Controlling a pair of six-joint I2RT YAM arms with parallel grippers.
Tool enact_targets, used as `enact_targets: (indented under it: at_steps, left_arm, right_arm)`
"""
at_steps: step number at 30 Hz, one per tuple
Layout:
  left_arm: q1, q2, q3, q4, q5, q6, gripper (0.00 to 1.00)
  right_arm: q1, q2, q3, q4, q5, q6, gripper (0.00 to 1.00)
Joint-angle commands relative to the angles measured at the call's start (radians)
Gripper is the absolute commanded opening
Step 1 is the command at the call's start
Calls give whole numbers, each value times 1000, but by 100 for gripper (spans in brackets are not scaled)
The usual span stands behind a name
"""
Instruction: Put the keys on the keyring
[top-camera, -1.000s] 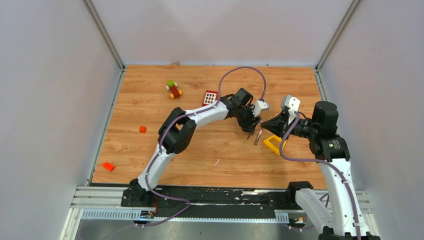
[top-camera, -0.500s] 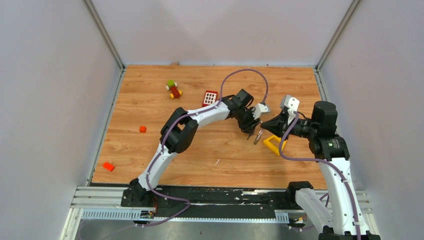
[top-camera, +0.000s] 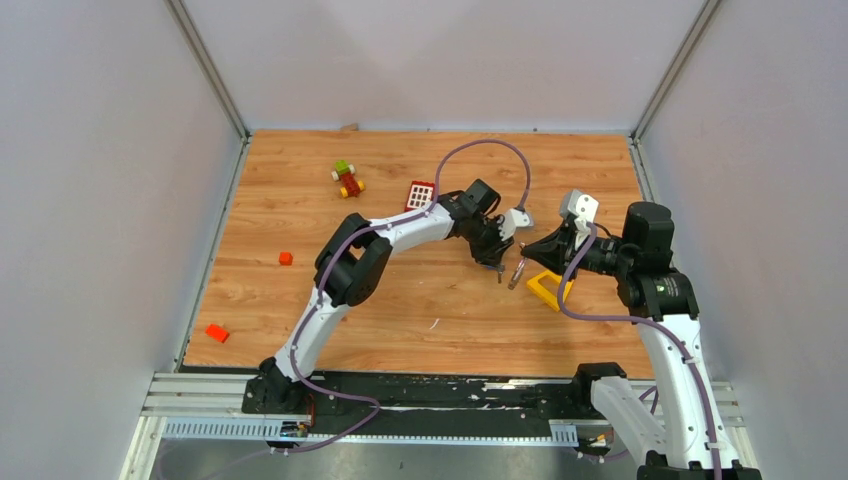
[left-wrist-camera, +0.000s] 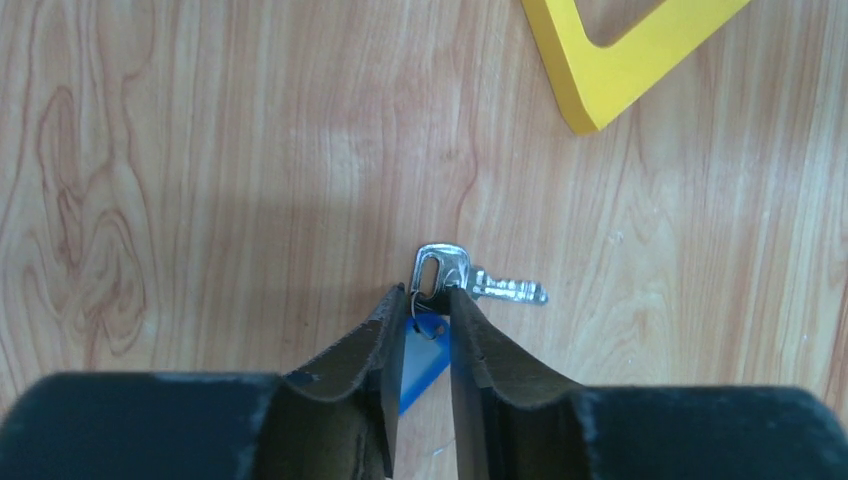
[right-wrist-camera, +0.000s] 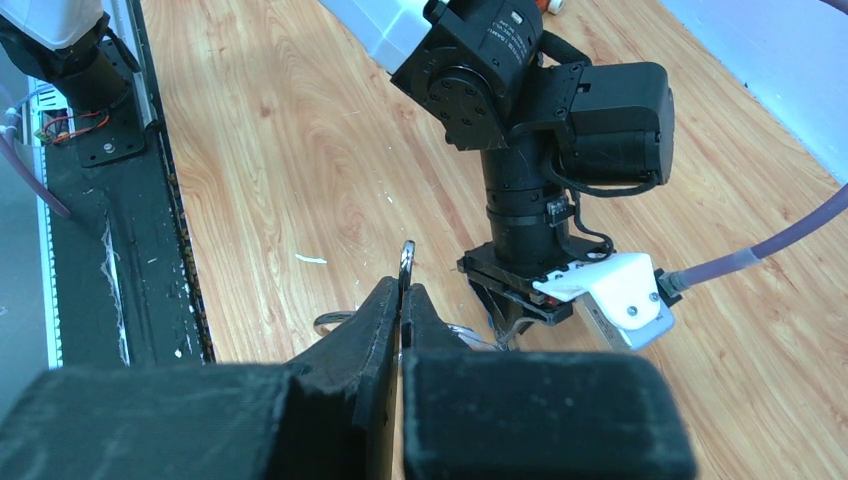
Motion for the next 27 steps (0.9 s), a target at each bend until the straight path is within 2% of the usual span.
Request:
enact_targets:
  at_steps: [1, 6, 11, 17, 21, 27]
  left_arm:
    - [9, -84, -43, 13, 11, 34, 27]
    - [9, -92, -56, 14, 12, 30, 19]
    - [12, -120, -88, 11, 10, 34, 5]
    - [27, -232, -192, 18, 12, 33, 0]
    - [29, -344, -322, 25, -4, 44, 0]
    - [29, -526, -615, 76, -66, 52, 0]
  right_arm:
    - [-5, -3, 7, 19, -20, -10, 0]
    - [-5, -1, 6, 21, -18, -6, 0]
    - [-5, -3, 6, 22, -20, -5, 0]
    - [-5, 1, 5, 24, -32, -8, 0]
    - [-5, -8, -3, 24, -65, -16, 0]
    - [1, -10, -2, 13, -102, -32, 0]
